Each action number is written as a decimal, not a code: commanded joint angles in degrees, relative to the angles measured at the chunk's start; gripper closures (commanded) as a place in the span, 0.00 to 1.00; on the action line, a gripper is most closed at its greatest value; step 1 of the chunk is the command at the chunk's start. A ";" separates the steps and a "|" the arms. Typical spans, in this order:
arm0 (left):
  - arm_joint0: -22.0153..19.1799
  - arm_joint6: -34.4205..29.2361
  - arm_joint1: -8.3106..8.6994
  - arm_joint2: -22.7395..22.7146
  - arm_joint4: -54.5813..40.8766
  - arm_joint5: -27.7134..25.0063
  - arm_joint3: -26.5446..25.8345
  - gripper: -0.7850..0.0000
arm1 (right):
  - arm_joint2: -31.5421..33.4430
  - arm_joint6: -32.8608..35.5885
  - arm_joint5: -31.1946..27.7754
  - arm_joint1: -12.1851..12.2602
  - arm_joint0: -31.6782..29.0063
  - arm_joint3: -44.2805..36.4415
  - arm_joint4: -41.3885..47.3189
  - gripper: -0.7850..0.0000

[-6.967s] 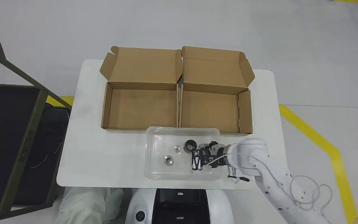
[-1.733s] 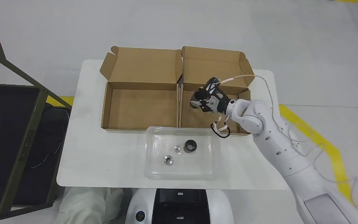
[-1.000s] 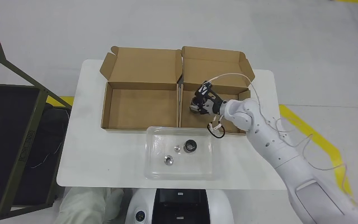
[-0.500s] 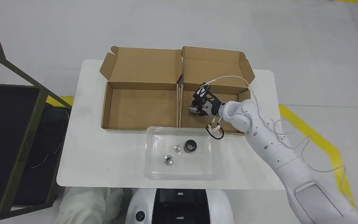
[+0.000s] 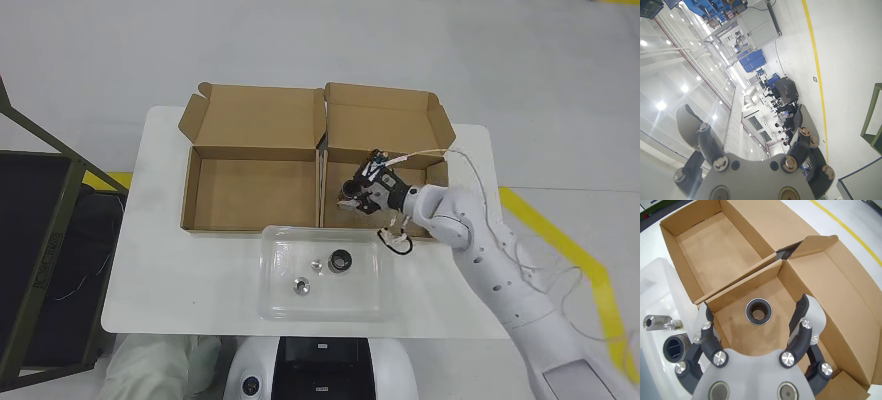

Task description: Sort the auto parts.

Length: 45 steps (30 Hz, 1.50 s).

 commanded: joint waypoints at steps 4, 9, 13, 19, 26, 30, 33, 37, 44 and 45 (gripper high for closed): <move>0.00 0.00 0.00 0.00 0.00 0.00 0.00 0.00 | 2.29 0.50 -2.99 1.22 -4.78 -7.10 -2.26 0.00; 0.00 0.00 0.00 0.00 0.00 0.00 0.00 0.00 | 2.71 0.12 -5.11 1.94 -8.51 -12.41 -5.11 0.00; 0.00 0.00 0.00 0.00 0.00 0.00 0.00 0.00 | 2.02 -0.06 -6.25 2.36 -11.81 -15.86 -7.60 0.00; 0.00 0.00 0.00 0.00 0.00 0.00 0.00 0.00 | 1.00 -0.71 -7.90 2.89 -15.42 -19.87 -11.34 0.00; 0.00 0.00 0.00 0.00 0.00 0.00 0.00 0.00 | -0.20 -1.70 -10.77 3.48 -18.50 -23.23 -14.86 0.00; 0.00 0.00 0.00 0.00 0.00 0.00 0.00 0.00 | -0.84 -1.45 -11.43 3.69 -19.21 -23.64 -16.83 0.00; 0.00 0.00 0.00 0.00 0.00 0.00 0.00 0.00 | -0.92 -1.24 -11.59 3.83 -19.40 -22.93 -17.52 0.00; 0.00 0.00 0.00 0.00 0.00 0.00 0.00 0.00 | -0.83 -1.36 -12.38 4.01 -19.28 -20.64 -18.01 0.00; 0.00 0.00 0.00 0.00 0.00 0.00 0.00 0.00 | -1.77 -2.92 -11.75 3.96 -18.56 -16.93 -19.80 0.00; 0.00 0.00 0.00 0.00 0.00 0.00 0.00 0.00 | -1.98 -3.13 -11.50 3.92 -18.32 -16.39 -20.06 0.00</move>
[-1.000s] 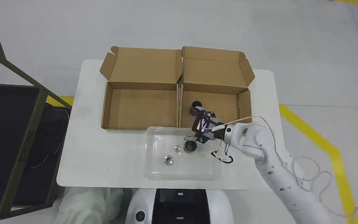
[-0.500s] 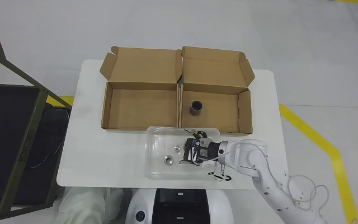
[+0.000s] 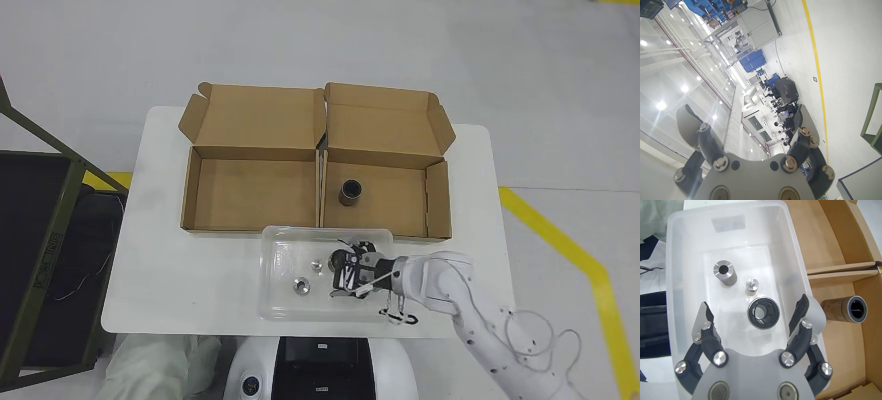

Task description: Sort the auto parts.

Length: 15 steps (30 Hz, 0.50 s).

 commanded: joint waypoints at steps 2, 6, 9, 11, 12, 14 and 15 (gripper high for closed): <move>0.00 0.00 0.00 0.00 0.00 0.00 0.00 0.00 | -0.61 -0.72 0.80 -0.18 0.72 1.63 -0.30 0.00; 0.00 0.00 0.00 0.00 0.00 0.00 0.00 0.00 | -1.56 -0.91 1.69 -0.44 1.70 2.95 -0.86 0.00; 0.00 0.00 0.00 0.00 0.00 0.00 0.00 0.00 | -2.27 -0.73 2.09 -0.61 2.30 3.79 -1.20 0.00; 0.00 0.00 0.00 0.00 0.00 0.00 0.00 0.00 | -2.66 -0.63 2.32 -0.72 2.62 4.32 -1.17 0.00; 0.00 0.00 0.00 0.00 0.00 0.00 0.00 0.00 | -2.84 -0.55 2.43 -0.76 2.76 4.54 -1.22 0.00; 0.00 0.00 0.00 0.00 0.00 0.00 0.00 0.00 | -3.15 -0.38 2.68 -0.84 2.96 4.91 -1.34 0.02; 0.00 0.00 0.00 0.00 0.00 0.00 0.00 0.00 | -3.30 -0.24 2.76 -0.87 3.04 5.09 -1.46 0.03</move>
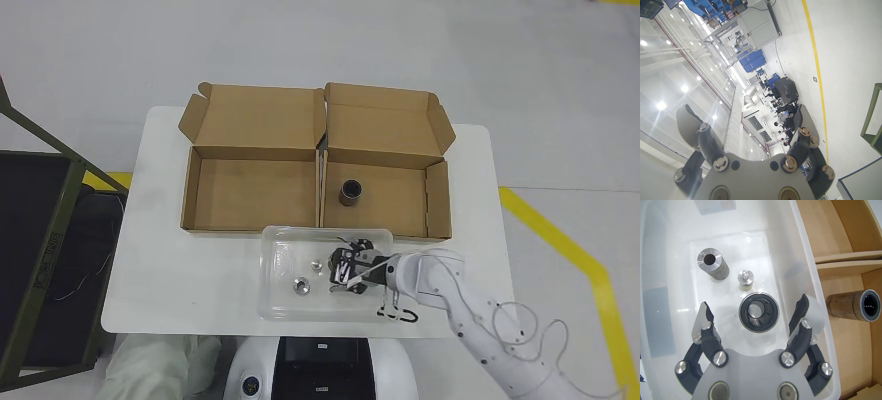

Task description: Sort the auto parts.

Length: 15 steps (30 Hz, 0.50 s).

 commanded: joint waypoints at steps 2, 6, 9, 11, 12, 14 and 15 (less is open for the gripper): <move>0.00 0.00 0.00 0.00 0.00 0.00 0.00 0.00 | -0.43 0.38 0.02 -0.08 0.27 0.63 -0.16 0.04; 0.00 0.00 0.00 0.00 0.00 0.00 0.00 0.00 | -0.79 0.55 -0.03 -0.18 0.65 1.46 0.13 0.10; 0.00 0.00 0.00 0.00 0.00 0.00 0.00 0.00 | -0.89 0.62 -0.04 -0.20 0.80 1.70 0.28 0.20; 0.00 0.00 0.00 0.00 0.00 0.00 0.00 0.00 | -0.86 0.65 -0.29 -0.18 0.90 1.95 0.37 0.33; 0.00 0.00 0.00 0.00 0.00 0.00 0.00 0.00 | -0.84 0.67 -0.39 -0.18 0.92 2.10 0.54 0.39; 0.00 0.00 0.00 0.00 0.00 0.00 0.00 0.00 | -0.76 0.72 -0.74 -0.14 1.05 2.42 0.73 0.53; 0.00 0.00 0.00 0.00 0.00 0.00 0.00 0.00 | -0.68 0.72 -0.85 -0.12 1.11 2.51 0.77 0.58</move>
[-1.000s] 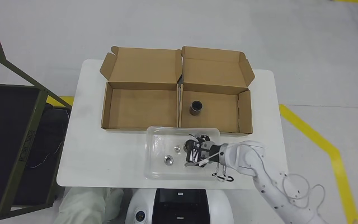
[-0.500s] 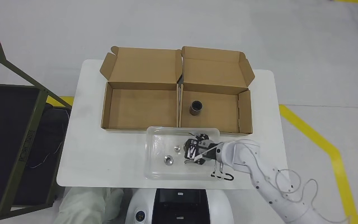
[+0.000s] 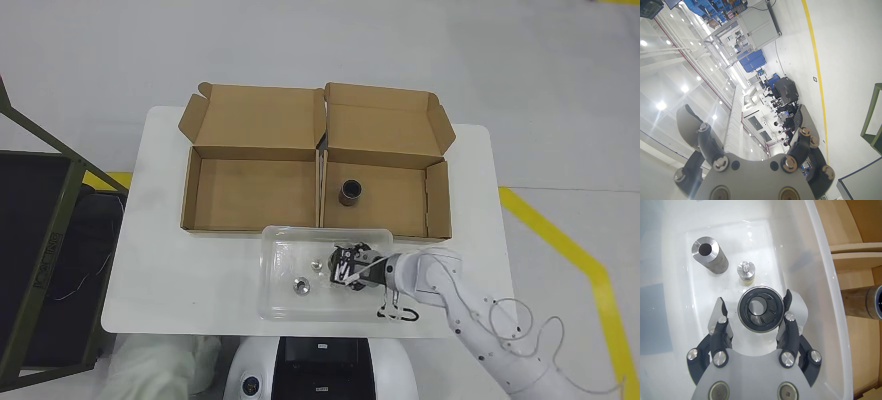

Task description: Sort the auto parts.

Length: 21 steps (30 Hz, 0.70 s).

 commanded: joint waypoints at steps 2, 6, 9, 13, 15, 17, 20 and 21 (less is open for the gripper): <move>0.00 0.00 0.00 0.00 0.00 0.00 0.00 0.00 | 0.36 -0.11 -0.33 0.10 0.06 0.17 0.26 0.71; 0.00 0.00 0.00 0.00 0.00 0.00 0.00 0.00 | 1.25 -0.40 -1.25 0.42 -0.31 -1.07 0.53 1.00; 0.00 0.00 0.00 0.00 0.00 0.00 0.00 0.00 | 2.22 -0.91 -2.31 0.78 -0.93 -2.74 0.91 1.00; 0.00 0.00 0.00 0.00 0.00 0.00 0.00 0.00 | 4.13 -1.86 -3.57 1.41 -2.32 -5.59 1.52 1.00; 0.00 0.00 0.00 0.00 0.00 0.00 0.00 0.00 | 5.33 -2.12 -3.99 1.77 -3.11 -7.12 1.68 1.00; 0.00 0.00 0.00 0.00 0.00 0.00 0.00 0.00 | 6.56 -2.42 -4.35 2.12 -3.92 -8.64 2.11 1.00; 0.00 0.00 0.00 0.00 0.00 0.00 0.00 0.00 | 8.24 -3.18 -5.14 2.58 -5.00 -10.82 2.79 1.00; 0.00 0.00 0.00 0.00 0.00 0.00 0.00 0.00 | 8.74 -3.58 -5.40 2.72 -5.34 -11.64 2.93 1.00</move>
